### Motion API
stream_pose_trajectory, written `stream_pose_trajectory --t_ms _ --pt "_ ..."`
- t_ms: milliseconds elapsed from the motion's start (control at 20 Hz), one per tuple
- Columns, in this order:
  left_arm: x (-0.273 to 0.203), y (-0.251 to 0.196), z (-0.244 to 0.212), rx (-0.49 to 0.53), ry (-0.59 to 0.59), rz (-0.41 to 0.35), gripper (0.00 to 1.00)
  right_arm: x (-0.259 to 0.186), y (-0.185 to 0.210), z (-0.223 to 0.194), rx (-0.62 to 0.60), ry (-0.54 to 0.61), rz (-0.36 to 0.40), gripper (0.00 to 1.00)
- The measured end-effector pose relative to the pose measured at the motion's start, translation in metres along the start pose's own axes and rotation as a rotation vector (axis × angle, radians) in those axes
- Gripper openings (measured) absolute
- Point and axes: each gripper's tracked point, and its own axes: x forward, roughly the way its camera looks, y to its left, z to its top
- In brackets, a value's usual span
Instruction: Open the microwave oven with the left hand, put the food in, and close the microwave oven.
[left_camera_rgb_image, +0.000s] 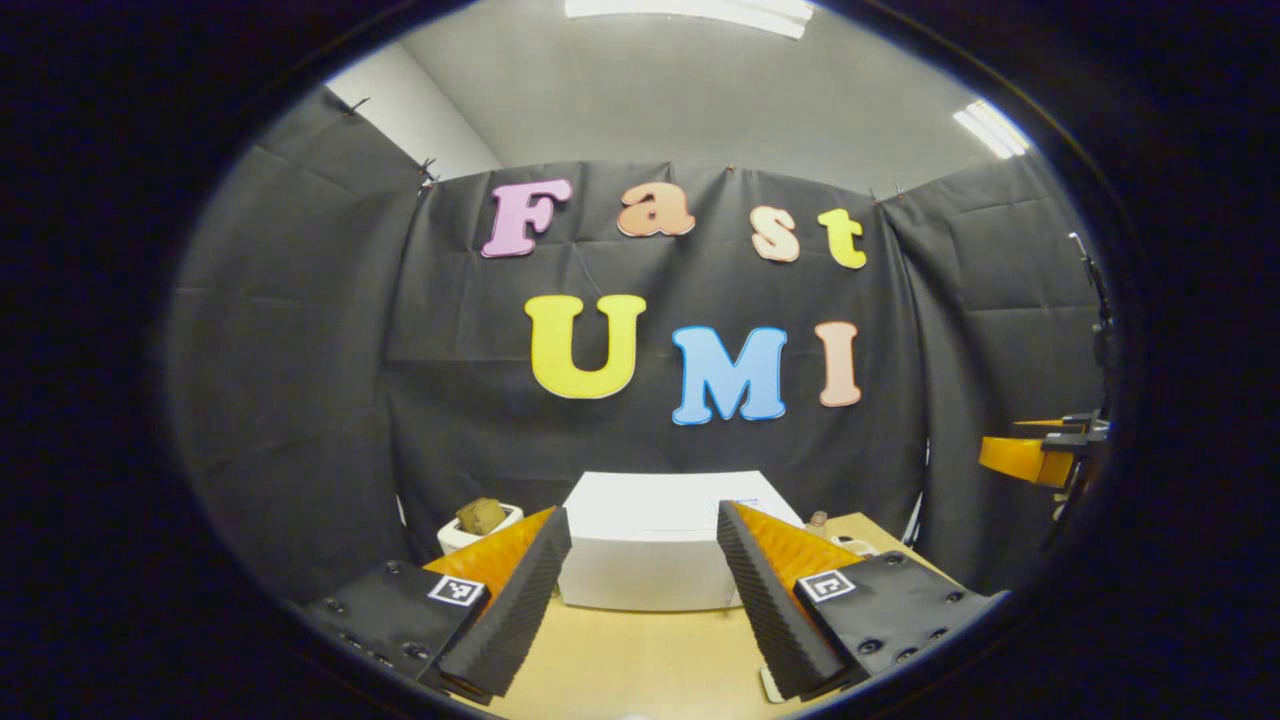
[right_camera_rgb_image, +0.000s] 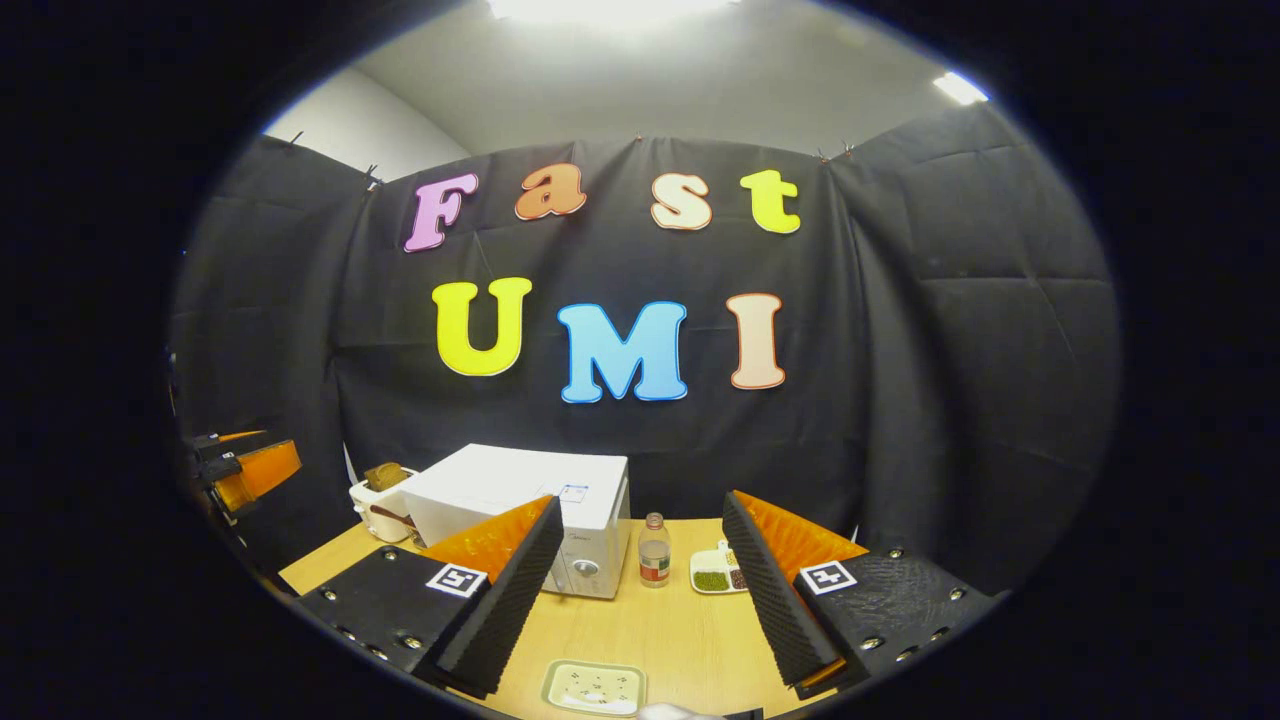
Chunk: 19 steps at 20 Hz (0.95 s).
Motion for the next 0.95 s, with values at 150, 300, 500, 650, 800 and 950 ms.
stream_pose_trajectory --t_ms 150,300,500,650,800,950 --pt "-0.008 -0.006 0.01 0.006 -0.013 -0.011 0.99 -0.005 -0.006 0.004 0.0 -0.009 -0.02 0.98" --pt "-0.012 -0.016 0.018 0.016 -0.037 -0.032 0.99 -0.01 -0.005 0.004 0.021 -0.002 -0.027 0.98" --pt "-0.015 -0.02 0.025 0.043 -0.057 -0.037 0.99 -0.016 -0.012 0.01 0.034 -0.026 -0.049 0.98" --pt "-0.018 -0.02 0.026 0.045 -0.059 -0.037 0.99 -0.019 -0.014 0.013 0.04 -0.037 -0.051 0.98" --pt "-0.021 -0.022 0.028 0.035 -0.063 -0.035 0.99 -0.021 -0.012 0.017 0.035 -0.044 -0.038 0.98" --pt "-0.023 -0.022 0.034 0.05 -0.079 -0.023 0.99 -0.025 -0.012 0.023 0.028 -0.058 -0.031 0.98"
